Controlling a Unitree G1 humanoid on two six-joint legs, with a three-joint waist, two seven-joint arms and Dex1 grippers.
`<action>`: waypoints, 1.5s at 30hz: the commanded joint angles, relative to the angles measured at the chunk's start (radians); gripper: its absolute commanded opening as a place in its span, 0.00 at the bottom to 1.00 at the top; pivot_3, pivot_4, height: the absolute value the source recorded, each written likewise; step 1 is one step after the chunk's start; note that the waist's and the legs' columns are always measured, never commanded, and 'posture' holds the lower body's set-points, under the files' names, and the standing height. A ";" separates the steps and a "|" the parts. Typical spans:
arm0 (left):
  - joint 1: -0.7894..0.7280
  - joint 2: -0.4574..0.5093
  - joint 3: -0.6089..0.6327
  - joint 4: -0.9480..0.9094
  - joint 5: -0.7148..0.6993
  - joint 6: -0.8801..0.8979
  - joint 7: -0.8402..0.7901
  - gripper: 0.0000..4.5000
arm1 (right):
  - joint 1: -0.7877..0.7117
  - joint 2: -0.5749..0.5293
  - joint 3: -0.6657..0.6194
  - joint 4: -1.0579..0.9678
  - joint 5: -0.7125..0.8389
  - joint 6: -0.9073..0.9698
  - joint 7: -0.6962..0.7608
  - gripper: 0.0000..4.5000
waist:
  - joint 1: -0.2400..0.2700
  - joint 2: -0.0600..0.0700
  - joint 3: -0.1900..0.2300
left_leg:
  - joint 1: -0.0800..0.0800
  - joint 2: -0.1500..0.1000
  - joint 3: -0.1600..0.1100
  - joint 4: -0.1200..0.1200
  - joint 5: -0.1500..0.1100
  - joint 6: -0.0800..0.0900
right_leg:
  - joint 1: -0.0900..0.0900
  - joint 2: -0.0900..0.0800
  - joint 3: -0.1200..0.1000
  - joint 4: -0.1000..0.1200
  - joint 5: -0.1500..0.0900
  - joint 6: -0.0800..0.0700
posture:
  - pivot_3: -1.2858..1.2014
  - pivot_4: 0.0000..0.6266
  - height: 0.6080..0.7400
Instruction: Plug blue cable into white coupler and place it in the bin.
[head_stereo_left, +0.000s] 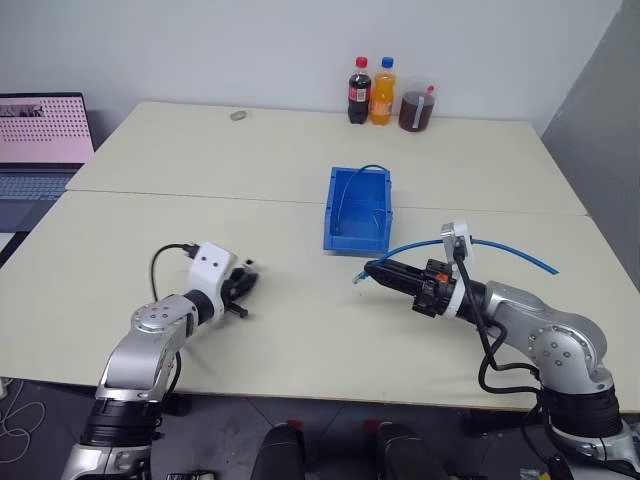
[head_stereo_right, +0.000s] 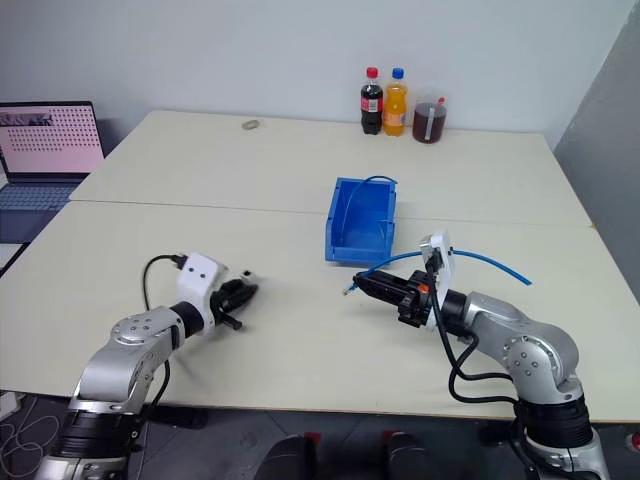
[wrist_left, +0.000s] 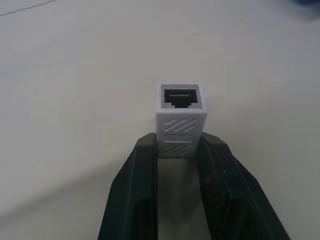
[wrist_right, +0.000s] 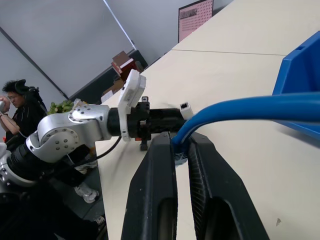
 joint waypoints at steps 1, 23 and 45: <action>-0.064 0.031 -0.078 0.024 -0.026 -0.141 -0.246 0.17 | 0.012 -0.027 -0.015 -0.048 -0.020 -0.030 0.023 0.01 | 0.000 0.000 0.000 | 0.000 0.000 0.000 0.000 0.000 0.000 | 0.000 0.000 0.000 0.000 0.000 0.000 | 0.52 0.24 1.00; -0.200 -0.077 -0.243 0.335 0.060 -0.438 -0.566 0.17 | 0.107 -0.041 0.024 -0.150 -0.077 -0.051 0.006 0.01 | -0.002 0.000 0.000 | 0.000 0.001 -0.001 0.000 0.000 0.000 | 0.000 0.002 0.000 0.001 -0.001 -0.002 | 0.52 0.24 1.00; -0.235 -0.054 -0.299 0.371 0.130 -0.462 -0.651 0.17 | -0.117 -0.028 0.390 0.081 -0.517 -0.280 0.166 0.01 | -0.001 0.000 0.000 | 0.000 0.001 -0.001 0.001 0.000 0.000 | 0.000 0.002 0.000 0.002 -0.001 -0.002 | 0.52 0.24 1.00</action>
